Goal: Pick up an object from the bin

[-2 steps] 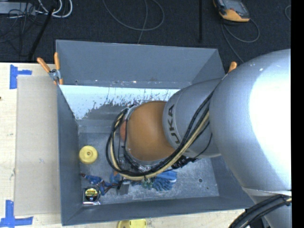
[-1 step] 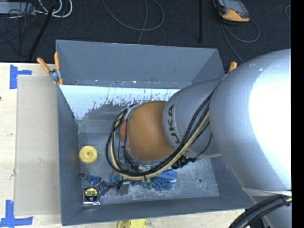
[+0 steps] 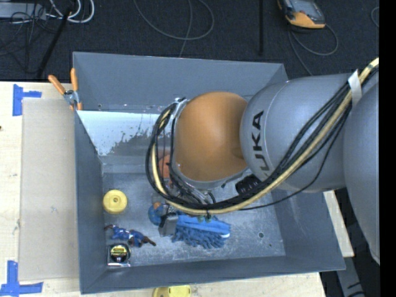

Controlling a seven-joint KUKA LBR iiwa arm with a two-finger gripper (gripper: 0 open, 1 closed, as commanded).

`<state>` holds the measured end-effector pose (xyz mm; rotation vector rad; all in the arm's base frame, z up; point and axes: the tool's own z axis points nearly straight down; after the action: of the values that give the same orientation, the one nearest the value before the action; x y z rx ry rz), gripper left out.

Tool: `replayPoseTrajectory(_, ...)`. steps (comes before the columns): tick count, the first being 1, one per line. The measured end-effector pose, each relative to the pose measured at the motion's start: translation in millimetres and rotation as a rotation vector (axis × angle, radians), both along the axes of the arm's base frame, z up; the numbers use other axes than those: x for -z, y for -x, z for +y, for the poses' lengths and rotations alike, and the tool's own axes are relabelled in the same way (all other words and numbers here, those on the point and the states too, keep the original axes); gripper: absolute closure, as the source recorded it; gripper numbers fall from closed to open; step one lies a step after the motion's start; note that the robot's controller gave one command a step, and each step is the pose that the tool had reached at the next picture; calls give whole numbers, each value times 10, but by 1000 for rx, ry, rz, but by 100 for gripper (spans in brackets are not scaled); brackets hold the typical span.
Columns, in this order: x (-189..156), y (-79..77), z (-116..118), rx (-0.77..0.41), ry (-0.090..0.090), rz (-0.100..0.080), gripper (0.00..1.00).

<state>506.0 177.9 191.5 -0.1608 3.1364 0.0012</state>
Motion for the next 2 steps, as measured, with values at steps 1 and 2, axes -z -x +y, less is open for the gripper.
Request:
replayPoseTrajectory(1, 4, 3, -2, 1, 0, 1, 100)
replayPoseTrajectory(2, 3, 22, -16, 2, 1, 2, 0)
